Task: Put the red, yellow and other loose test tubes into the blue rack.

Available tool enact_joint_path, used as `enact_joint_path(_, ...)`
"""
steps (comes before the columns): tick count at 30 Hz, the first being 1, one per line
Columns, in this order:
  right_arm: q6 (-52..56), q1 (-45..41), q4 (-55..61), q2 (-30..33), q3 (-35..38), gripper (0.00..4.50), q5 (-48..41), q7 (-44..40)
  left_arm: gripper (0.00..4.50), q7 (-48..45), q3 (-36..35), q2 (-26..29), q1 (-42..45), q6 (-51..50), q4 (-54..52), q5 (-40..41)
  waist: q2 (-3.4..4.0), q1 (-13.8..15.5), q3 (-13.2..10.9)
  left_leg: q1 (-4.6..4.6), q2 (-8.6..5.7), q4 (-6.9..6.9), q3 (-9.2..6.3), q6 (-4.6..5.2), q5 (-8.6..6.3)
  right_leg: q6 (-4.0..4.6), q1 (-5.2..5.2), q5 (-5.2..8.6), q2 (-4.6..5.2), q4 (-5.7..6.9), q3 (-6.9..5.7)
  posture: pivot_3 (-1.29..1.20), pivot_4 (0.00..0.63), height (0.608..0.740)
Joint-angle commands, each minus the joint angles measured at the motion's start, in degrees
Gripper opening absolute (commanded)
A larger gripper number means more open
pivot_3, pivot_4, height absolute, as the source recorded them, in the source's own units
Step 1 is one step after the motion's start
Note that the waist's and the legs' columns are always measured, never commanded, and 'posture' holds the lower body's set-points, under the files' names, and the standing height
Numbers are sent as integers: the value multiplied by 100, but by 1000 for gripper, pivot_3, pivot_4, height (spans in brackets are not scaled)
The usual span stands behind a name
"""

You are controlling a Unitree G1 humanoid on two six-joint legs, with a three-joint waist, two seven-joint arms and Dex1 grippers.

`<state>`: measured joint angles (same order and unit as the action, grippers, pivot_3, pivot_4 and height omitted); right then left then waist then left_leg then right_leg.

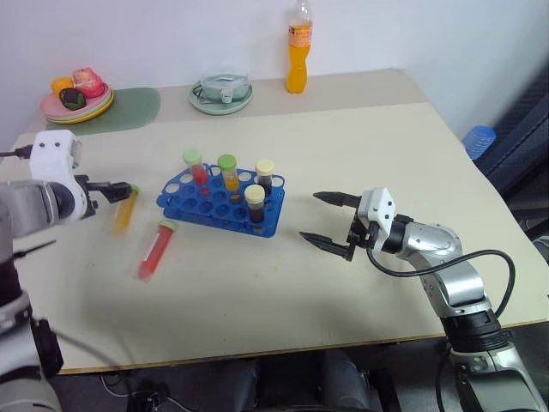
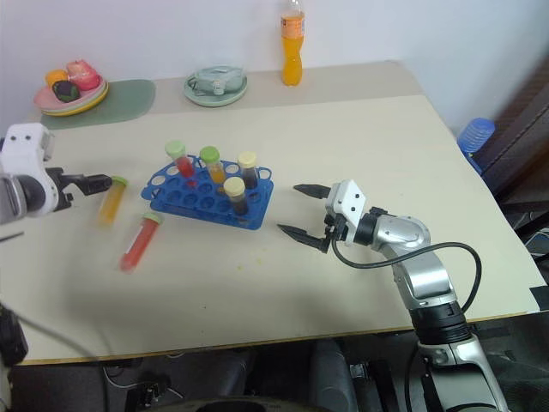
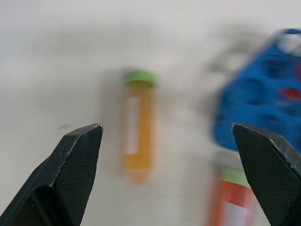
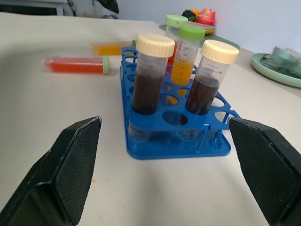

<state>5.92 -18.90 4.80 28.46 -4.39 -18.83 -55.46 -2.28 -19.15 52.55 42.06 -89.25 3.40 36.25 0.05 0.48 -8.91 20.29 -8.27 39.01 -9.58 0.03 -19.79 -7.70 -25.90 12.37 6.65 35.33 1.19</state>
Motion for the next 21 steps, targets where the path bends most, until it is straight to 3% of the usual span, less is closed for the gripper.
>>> enact_joint_path(1,41,-93,306,-31,54,4408,-96,78,4500,-230,715,242,651,472,1120,-700,0,0,0,1,0,0,-1,0,0,0,-1,0,0,0,0,0,150,740)
enact_joint_path(6,150,-75,442,21,113,4408,-144,95,4500,-548,1410,7,1592,1206,2769,-1435,0,-11,0,5,0,4,-1,-1,1,-1,-4,0,0,0,-3,0,150,740)
enact_joint_path(12,266,35,682,63,140,4408,-172,150,4500,-774,1522,-485,2399,1998,4577,-2014,-6,-29,2,10,-3,9,-2,-1,1,-2,-6,-1,2,1,-6,0,150,740)
enact_joint_path(21,467,58,919,74,153,4408,-173,283,4500,-1165,1476,-906,2788,2308,5864,-2414,-9,-151,3,16,-3,9,-2,0,1,-2,-19,-1,4,12,-8,0,150,740)
